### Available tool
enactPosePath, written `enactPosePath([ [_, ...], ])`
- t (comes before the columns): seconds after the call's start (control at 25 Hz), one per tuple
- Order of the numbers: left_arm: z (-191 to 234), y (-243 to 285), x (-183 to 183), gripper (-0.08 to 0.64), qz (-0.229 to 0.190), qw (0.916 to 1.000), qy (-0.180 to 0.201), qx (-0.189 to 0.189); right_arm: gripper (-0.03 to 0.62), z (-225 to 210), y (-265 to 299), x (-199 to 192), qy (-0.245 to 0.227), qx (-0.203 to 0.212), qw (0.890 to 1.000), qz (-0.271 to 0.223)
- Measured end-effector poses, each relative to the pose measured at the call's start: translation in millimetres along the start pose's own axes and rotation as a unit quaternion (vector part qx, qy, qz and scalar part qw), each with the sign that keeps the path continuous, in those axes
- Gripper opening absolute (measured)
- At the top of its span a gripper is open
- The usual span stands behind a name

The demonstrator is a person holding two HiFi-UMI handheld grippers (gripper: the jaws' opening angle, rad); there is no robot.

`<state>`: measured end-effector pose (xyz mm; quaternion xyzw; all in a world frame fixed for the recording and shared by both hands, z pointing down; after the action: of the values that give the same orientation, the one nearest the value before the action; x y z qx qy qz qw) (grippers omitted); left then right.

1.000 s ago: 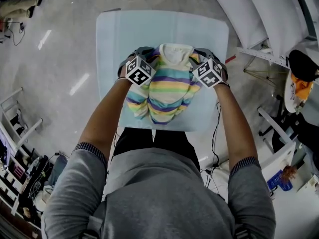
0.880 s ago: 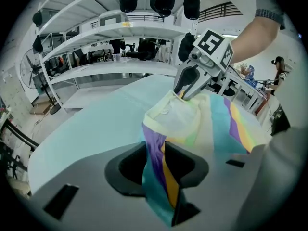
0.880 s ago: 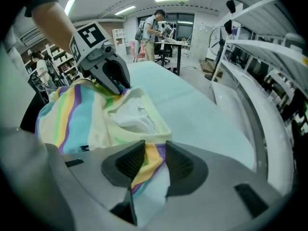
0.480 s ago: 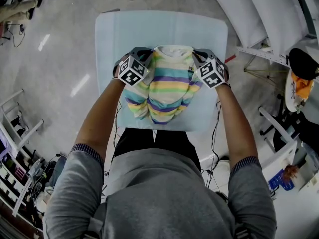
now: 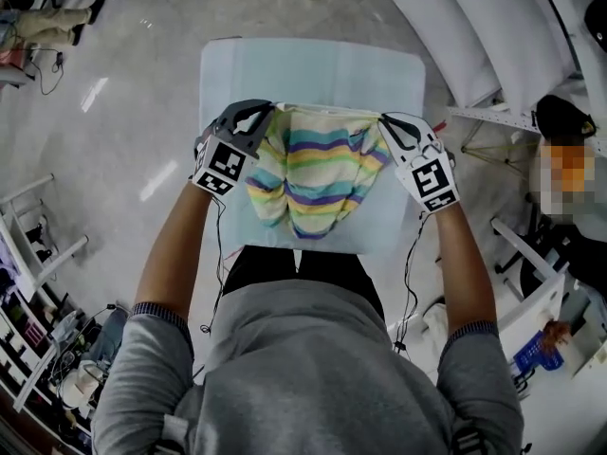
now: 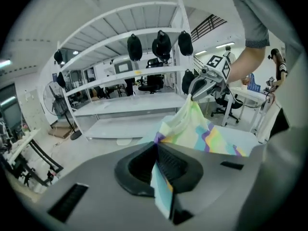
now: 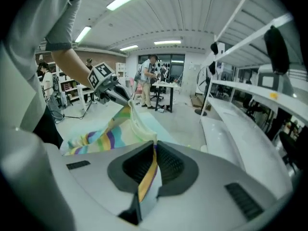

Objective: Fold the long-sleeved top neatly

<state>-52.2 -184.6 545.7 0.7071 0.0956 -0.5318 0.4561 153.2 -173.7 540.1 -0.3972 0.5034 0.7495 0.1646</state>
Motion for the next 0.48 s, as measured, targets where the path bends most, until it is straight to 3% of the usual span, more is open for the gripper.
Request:
enactPosePath([
  [0.24,-12,-90,79,0.026,-0.077,0.9945,0.018,0.069,0.028,9,-66,85,-0.037,-0.037,0.994,-0.095],
  [0.48,-25,-163,151,0.026,-0.142,0.9797,0.056,0.129,0.028,19,-126,160,-0.052,-0.071,0.98,-0.18],
])
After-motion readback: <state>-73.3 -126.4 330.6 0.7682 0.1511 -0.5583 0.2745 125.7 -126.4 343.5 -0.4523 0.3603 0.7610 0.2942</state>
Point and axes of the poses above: the fingertips, and each gripper's own axes: y forward along the fingers, z to its left, x out of its top, the point moved 1 cm from there along -y, backward along the fingers, and after that the axes turned 6 degrees about -y, right-handed, at the moved point
